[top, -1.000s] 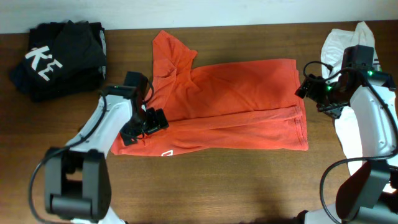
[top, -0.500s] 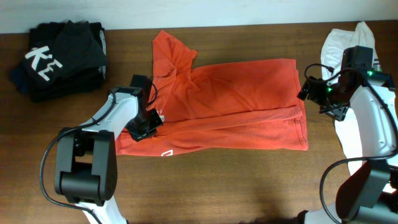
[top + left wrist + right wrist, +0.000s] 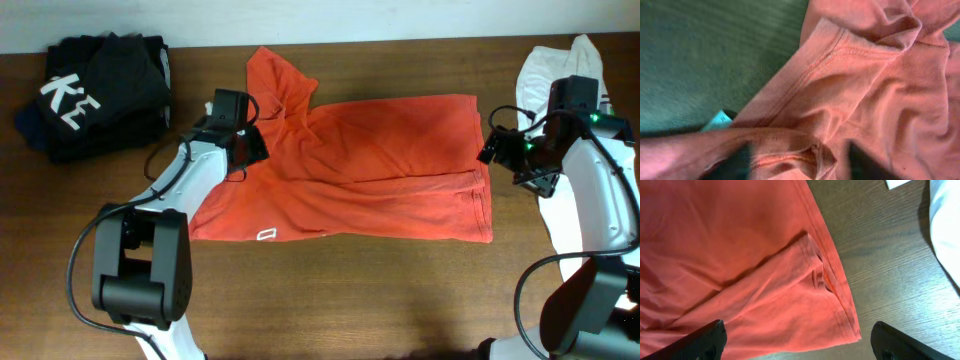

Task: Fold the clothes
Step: 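Grasp the shirt's upper edge with both grippers to smooth it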

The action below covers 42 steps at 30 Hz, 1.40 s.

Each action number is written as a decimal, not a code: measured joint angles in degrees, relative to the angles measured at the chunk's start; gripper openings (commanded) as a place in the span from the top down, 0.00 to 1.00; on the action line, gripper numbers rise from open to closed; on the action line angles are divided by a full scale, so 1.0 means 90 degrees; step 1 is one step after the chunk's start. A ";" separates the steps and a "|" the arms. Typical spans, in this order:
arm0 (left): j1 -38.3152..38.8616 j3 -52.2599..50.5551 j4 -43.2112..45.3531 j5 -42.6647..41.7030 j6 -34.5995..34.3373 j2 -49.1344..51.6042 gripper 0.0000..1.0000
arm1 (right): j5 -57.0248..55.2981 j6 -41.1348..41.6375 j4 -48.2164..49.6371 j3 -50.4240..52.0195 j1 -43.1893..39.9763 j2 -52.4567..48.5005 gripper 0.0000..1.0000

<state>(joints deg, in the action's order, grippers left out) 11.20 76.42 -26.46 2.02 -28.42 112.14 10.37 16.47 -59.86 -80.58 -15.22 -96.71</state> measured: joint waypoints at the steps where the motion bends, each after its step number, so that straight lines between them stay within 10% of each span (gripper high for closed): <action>1: 0.0000 0.0085 -0.0168 0.0039 0.0126 0.0007 0.01 | 0.0000 -0.0002 -0.0024 0.0000 0.0000 0.0000 0.04; 3: 0.0000 0.0733 -0.0840 0.0119 0.0403 0.0044 0.01 | 0.0000 0.0005 -0.0046 0.0000 0.0000 0.0000 0.05; 4: 0.0000 0.1025 -0.1083 0.0141 0.0474 0.0044 0.04 | 0.0000 0.0005 -0.0102 0.0000 0.0000 0.0000 0.43; 5: 0.0000 0.1399 -0.1467 0.0146 0.0542 0.0044 0.29 | -0.0002 -0.0017 -0.0323 0.0002 0.0034 0.0000 0.67; 7: 0.0000 0.1734 -0.3257 0.0063 0.0517 0.0068 0.92 | -0.0036 0.0019 -0.0491 0.0170 0.0410 0.0010 0.85; 9: 0.0000 0.1671 -0.4529 -0.0126 0.0491 0.0078 0.99 | -0.0027 0.0070 -0.0155 0.0707 0.0952 -0.0010 0.85; 21: -0.1056 -0.0763 -0.3130 -0.1175 0.0340 -0.0056 0.99 | -0.0415 0.1452 0.1802 0.2494 0.1292 -0.0656 0.96; 31: -0.1974 -0.1217 -0.4010 -0.0636 -0.0253 -0.1928 0.94 | -0.1501 0.1814 -0.0177 0.1343 0.0248 -0.1018 0.96; 32: -0.1974 -0.1207 -0.3990 -0.0527 -0.0299 -0.2569 0.62 | -0.1647 0.1872 -0.0398 0.0933 0.0250 -0.1018 0.93; 33: -0.1974 -0.1158 -0.3752 -0.0515 -0.0180 -0.3288 0.16 | -0.1659 0.1790 -0.0595 0.0483 0.0267 -0.1025 0.58; 34: -0.1967 -0.1098 -0.3383 -0.0636 0.0080 -0.3723 0.01 | -0.1620 0.1654 -0.0627 0.0289 0.0282 -0.1025 0.27; 35: -0.1921 -0.1010 -0.2854 -0.0879 0.0386 -0.3934 0.01 | -0.1260 0.1188 -0.0663 0.0022 0.0367 -0.1025 0.12; 42: -0.0454 0.1030 -0.0192 -0.1122 0.2579 -0.0862 0.06 | -0.0226 0.0027 -0.0699 -0.0194 0.1494 -0.1030 0.11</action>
<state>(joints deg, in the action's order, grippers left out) 7.11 85.69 -28.18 -8.08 -5.21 104.38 8.34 16.71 -66.15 -82.32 -1.78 -105.97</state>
